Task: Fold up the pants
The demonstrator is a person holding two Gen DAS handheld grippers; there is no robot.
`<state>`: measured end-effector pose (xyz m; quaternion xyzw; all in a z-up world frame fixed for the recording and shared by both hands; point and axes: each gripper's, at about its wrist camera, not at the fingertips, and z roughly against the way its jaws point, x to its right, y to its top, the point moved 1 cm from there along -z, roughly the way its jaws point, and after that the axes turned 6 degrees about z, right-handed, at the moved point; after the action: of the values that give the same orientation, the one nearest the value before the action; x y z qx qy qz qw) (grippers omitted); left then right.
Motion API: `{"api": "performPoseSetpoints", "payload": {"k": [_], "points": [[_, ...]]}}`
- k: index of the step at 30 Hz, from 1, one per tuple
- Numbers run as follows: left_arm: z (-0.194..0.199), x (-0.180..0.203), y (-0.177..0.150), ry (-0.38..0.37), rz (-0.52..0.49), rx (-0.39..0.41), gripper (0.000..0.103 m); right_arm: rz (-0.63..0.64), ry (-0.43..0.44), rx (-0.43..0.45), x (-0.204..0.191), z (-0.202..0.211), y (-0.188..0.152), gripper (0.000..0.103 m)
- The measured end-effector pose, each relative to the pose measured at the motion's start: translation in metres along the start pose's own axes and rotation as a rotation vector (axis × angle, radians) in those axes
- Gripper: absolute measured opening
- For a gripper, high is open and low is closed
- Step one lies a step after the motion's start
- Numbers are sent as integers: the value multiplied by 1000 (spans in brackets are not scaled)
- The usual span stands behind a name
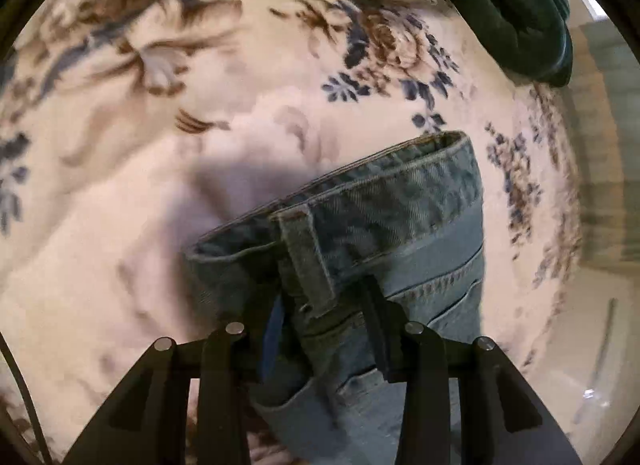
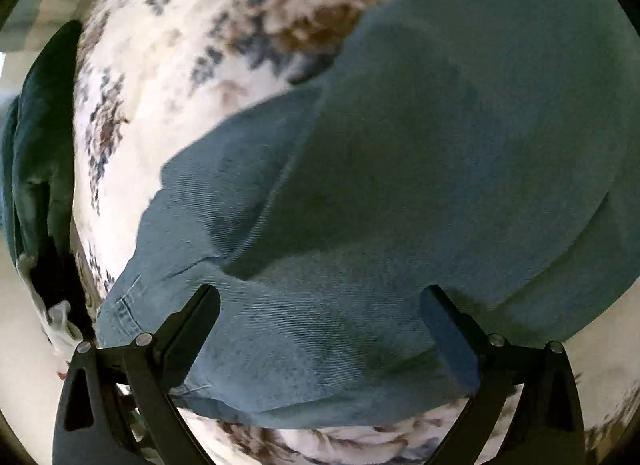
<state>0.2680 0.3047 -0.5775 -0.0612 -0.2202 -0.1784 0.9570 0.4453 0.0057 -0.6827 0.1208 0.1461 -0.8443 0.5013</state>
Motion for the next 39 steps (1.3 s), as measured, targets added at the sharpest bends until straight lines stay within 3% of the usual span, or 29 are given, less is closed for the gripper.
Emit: {"api": "performPoseSetpoints", "payload": {"k": [6,8,12,16,18,20,26,28,31,33,39], "points": [[-3,21,12,-36,-80,31,34,129,-24,-9,-21,-15,-5,102],[-1,33,7,1,-161,67,16,168,-42,-3,-24,-12,-7,102],[12,41,-9,54,-284,113,12,181,-87,37,-15,-1,-7,102],[41,9,-30,102,-310,126,12,66,-62,51,20,15,-3,102],[34,-10,-34,156,-320,111,13,-14,-53,81,47,31,1,102],[19,-30,-31,173,-254,62,13,-87,-51,117,72,47,5,102],[37,-8,-29,193,-248,54,21,-330,4,216,152,87,33,102],[59,3,-44,240,-284,118,22,-405,44,255,177,96,47,102],[90,31,-97,396,-463,282,28,-448,79,291,203,104,62,101],[89,42,-129,400,-554,306,33,-464,104,314,219,106,72,101],[12,94,-215,335,-759,79,35,-561,288,377,271,110,106,101]]}}
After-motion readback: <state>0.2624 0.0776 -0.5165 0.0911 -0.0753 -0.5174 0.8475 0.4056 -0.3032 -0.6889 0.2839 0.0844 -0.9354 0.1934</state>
